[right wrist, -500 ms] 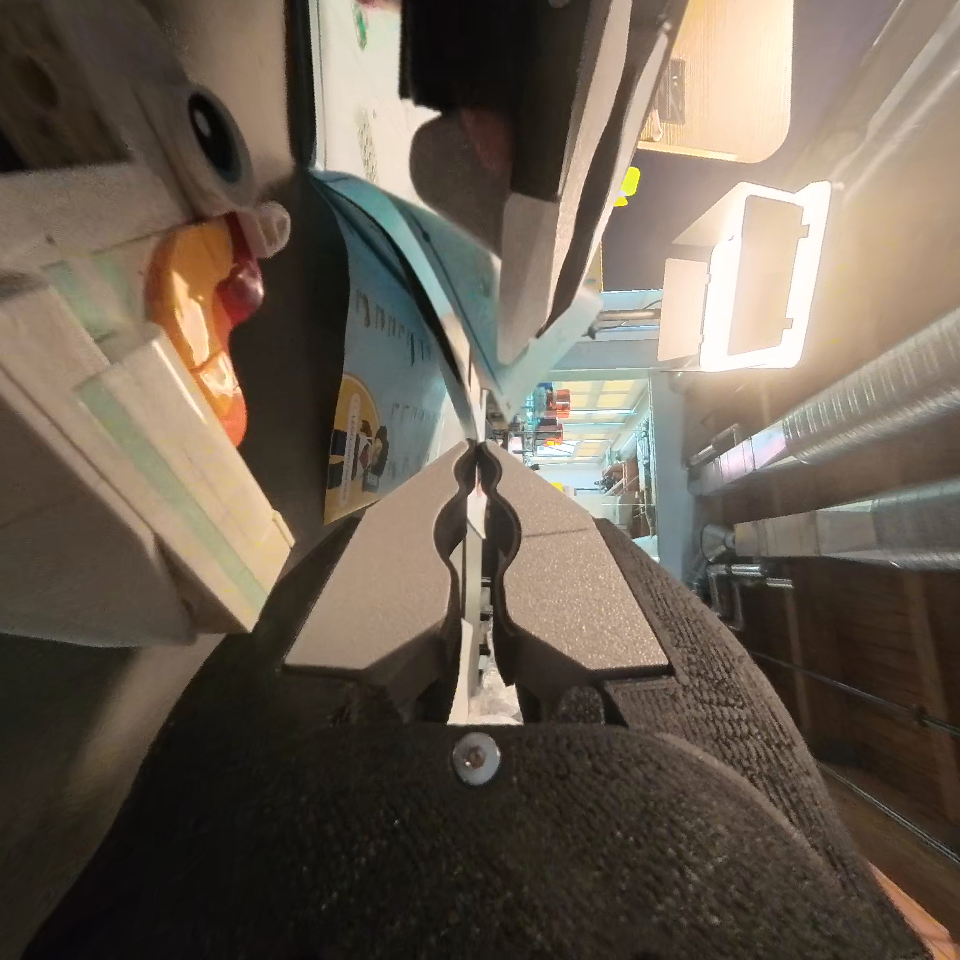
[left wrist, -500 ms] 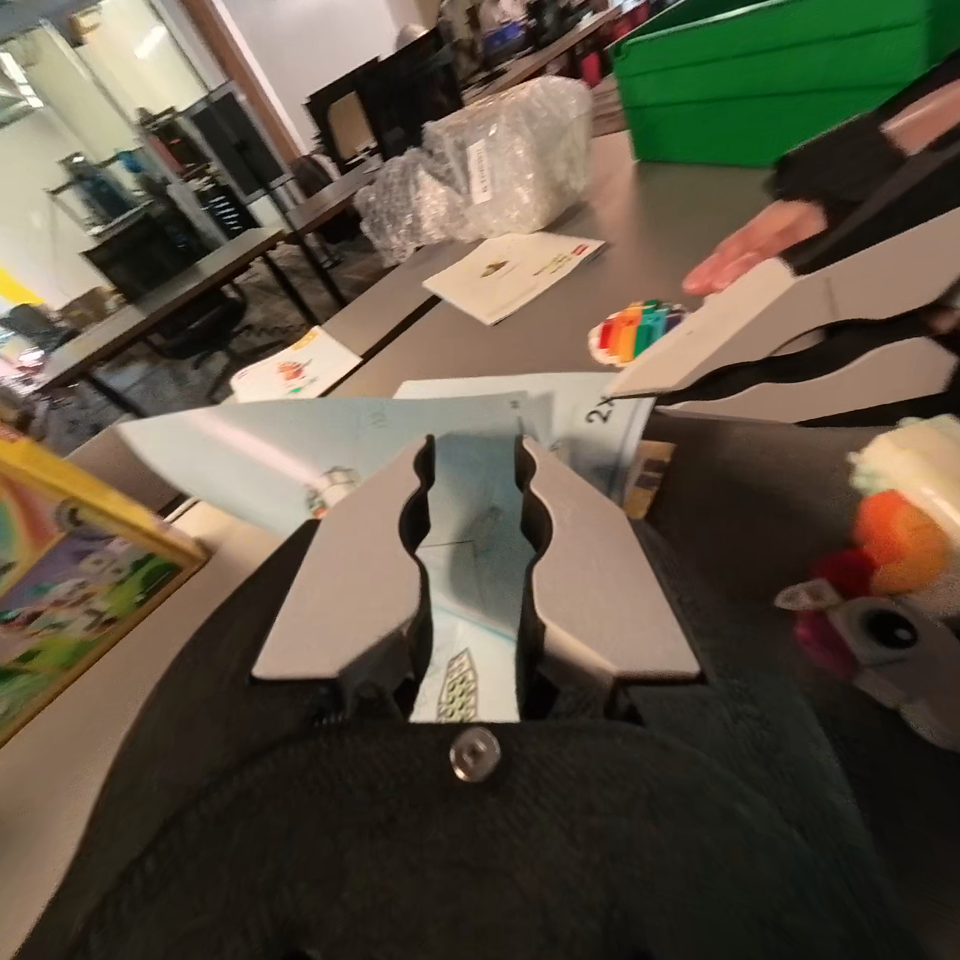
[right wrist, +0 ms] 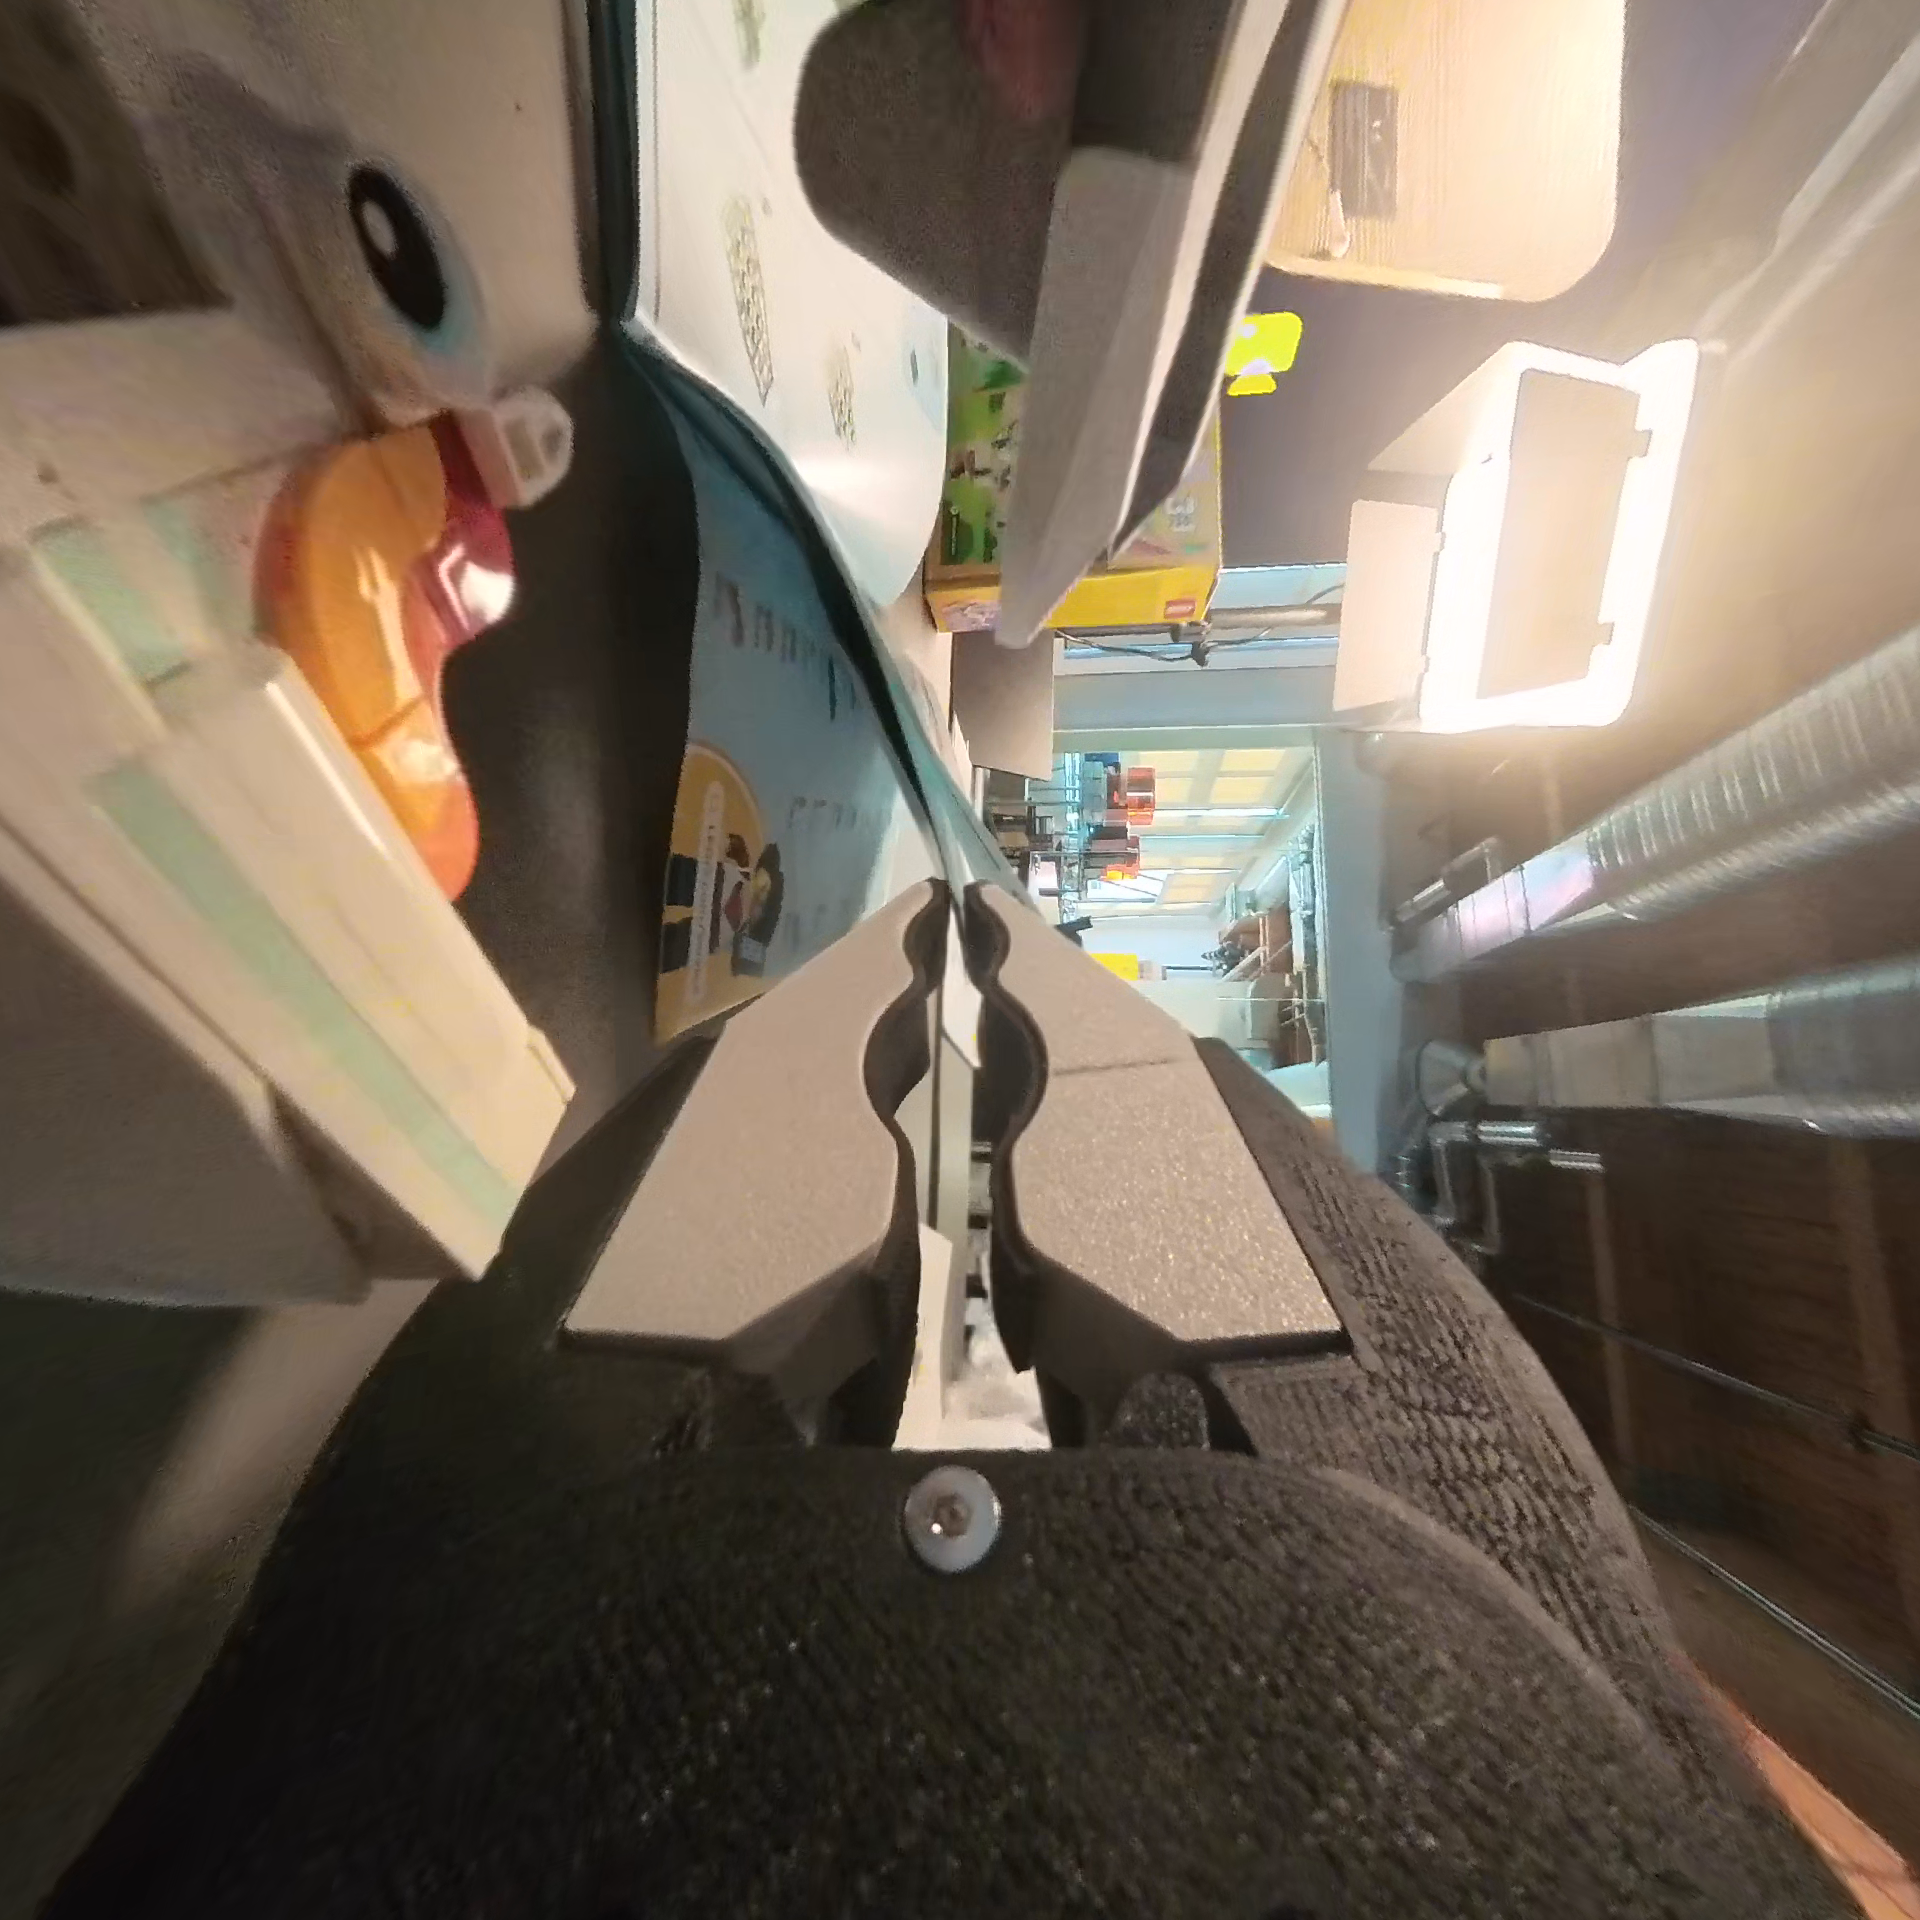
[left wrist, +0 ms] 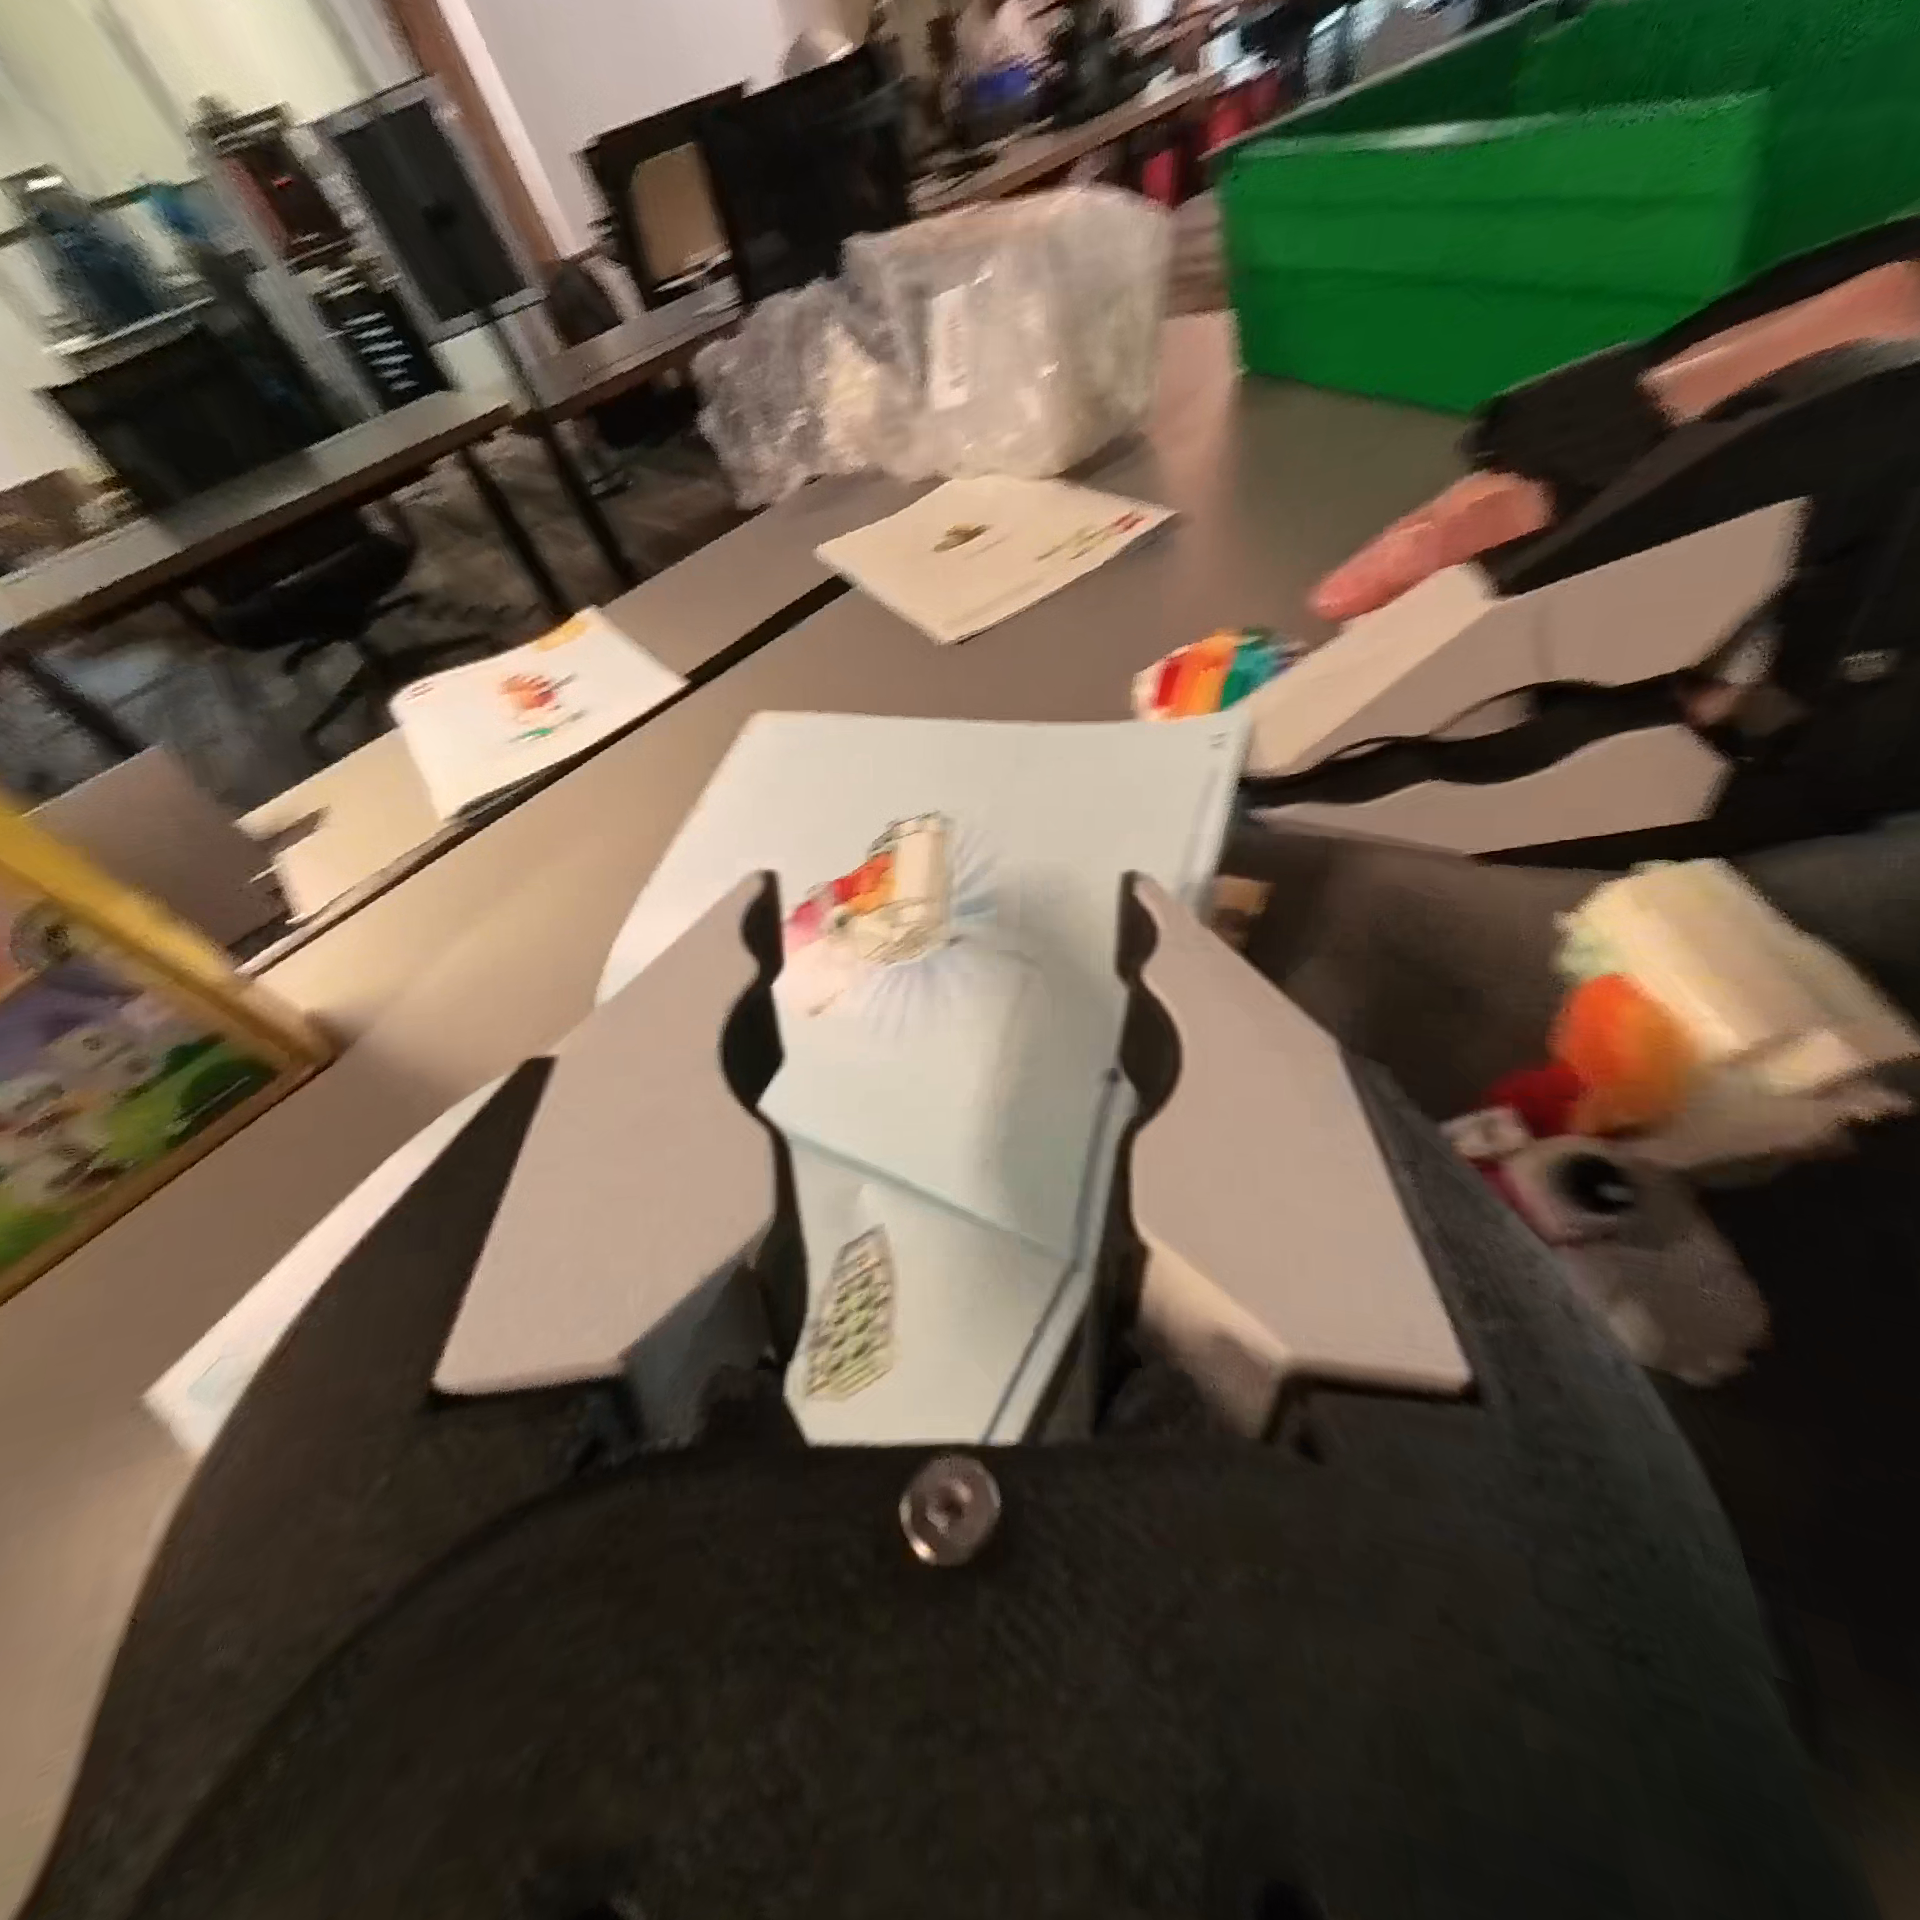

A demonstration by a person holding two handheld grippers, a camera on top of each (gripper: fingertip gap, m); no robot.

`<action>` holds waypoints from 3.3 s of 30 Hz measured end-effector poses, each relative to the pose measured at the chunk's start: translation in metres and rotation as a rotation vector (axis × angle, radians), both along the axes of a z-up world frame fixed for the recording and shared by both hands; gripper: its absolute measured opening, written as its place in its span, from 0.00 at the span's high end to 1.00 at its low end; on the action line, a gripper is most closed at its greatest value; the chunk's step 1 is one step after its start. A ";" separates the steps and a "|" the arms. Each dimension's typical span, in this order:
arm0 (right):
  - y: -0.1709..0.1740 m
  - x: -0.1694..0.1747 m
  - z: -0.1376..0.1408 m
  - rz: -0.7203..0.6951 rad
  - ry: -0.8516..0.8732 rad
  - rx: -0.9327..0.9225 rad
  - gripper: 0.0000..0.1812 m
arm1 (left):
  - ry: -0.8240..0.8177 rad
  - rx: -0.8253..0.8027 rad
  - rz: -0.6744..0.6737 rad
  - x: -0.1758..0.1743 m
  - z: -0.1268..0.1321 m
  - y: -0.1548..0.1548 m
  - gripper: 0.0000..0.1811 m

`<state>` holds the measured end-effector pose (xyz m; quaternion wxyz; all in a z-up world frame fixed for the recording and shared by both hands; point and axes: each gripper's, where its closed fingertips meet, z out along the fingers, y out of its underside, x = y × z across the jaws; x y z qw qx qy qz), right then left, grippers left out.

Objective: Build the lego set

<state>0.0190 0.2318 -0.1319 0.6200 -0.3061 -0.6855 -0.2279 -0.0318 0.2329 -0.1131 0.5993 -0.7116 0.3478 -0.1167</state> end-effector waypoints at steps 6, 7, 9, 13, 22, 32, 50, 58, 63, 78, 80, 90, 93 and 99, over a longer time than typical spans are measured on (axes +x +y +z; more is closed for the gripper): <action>-0.004 -0.017 0.014 0.004 -0.007 0.044 0.98 | -0.035 0.002 -0.056 0.012 0.004 -0.007 0.57; -0.005 -0.021 0.016 0.004 -0.010 0.055 0.98 | -0.034 0.011 -0.047 0.010 0.006 -0.006 0.57; -0.006 -0.028 0.022 0.003 -0.008 0.078 0.99 | -0.047 0.033 -0.017 0.004 0.012 -0.003 0.58; -0.005 -0.043 0.038 -0.022 0.010 0.117 0.99 | -0.091 0.103 0.043 -0.009 0.031 0.001 0.61; -0.014 -0.079 0.037 -0.020 0.025 0.099 0.99 | -0.135 0.380 0.403 -0.065 0.078 0.011 0.72; -0.023 -0.116 0.041 0.010 0.019 0.104 0.99 | -0.228 0.551 0.481 -0.102 0.112 0.001 0.82; -0.025 -0.159 0.009 0.020 -0.119 -0.050 0.97 | -0.227 0.652 0.704 -0.184 0.143 -0.011 1.00; -0.020 -0.118 0.004 -0.052 -0.110 -0.080 0.98 | -0.423 0.586 0.774 -0.228 0.140 -0.012 1.00; -0.013 -0.091 0.002 -0.095 -0.092 -0.104 0.99 | -0.450 0.542 0.732 -0.226 0.135 -0.008 1.00; 0.000 -0.059 -0.010 -0.146 -0.090 -0.154 1.00 | -0.317 0.230 0.473 -0.148 0.076 0.030 1.00; 0.002 -0.055 -0.012 -0.157 -0.085 -0.162 1.00 | -0.404 0.272 0.494 -0.162 0.089 0.024 1.00; 0.014 -0.040 -0.014 -0.209 -0.052 -0.200 1.00 | -0.704 0.264 0.641 -0.232 0.103 0.015 0.99; 0.014 -0.040 -0.015 -0.212 -0.053 -0.202 1.00 | -0.687 0.251 0.627 -0.231 0.101 0.017 0.99; 0.015 -0.039 -0.017 -0.216 -0.057 -0.211 1.00 | -0.358 0.045 0.337 -0.149 0.065 0.029 1.00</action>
